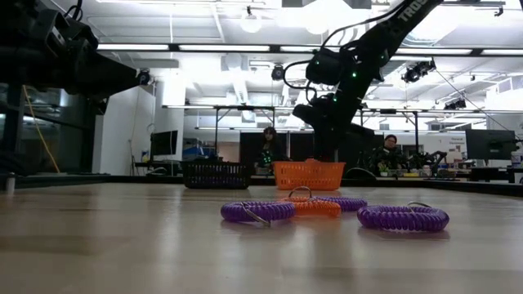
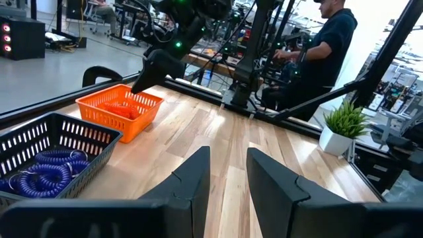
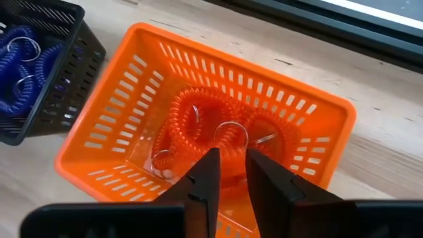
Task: Sort spring keychains
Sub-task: Put the top orange spring keychain into the orange bin, then put the top purple spring keychain into the black bin
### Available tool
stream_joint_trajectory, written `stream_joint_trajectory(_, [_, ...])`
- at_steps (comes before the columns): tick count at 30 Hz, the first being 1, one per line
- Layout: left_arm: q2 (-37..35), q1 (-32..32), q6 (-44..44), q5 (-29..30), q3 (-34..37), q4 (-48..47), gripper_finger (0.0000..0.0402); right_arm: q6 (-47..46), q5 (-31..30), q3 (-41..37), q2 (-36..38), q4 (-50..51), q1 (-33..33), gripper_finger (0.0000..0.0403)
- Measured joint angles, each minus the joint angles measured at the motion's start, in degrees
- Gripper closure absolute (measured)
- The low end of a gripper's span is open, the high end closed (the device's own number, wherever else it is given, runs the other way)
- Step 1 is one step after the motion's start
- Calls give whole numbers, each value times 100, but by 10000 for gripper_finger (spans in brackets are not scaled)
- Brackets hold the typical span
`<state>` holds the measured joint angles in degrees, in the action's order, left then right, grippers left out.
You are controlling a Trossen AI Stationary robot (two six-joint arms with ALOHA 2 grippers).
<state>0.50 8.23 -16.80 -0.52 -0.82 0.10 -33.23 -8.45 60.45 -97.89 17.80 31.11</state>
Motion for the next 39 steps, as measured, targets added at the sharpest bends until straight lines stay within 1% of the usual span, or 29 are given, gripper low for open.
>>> stream_joint_trajectory(7, [-1,0,0,-1,0,0,302,7,104,0,0,2,0,311])
stream_joint_trajectory(14, [-1,0,0,-2,0,0,302,207,590,143,0,9,0,292])
stream_joint_trajectory(17, [-1,0,0,-2,0,0,302,524,990,317,0,-11,-1,289])
stream_joint_trajectory(23, [1,0,0,-2,0,0,302,1254,2343,623,0,7,-105,289])
stream_joint_trajectory(27, [-1,0,0,-1,0,0,302,1543,2987,662,0,30,-311,289])
stream_joint_trajectory(30, [-1,0,2,-2,0,0,302,1779,3266,662,0,47,-512,289])
stream_joint_trajectory(35, [0,0,0,-1,0,0,302,2237,3559,662,0,90,-918,289])
stream_joint_trajectory(39, [1,0,0,-2,0,0,302,2616,3571,662,0,271,-1351,289])
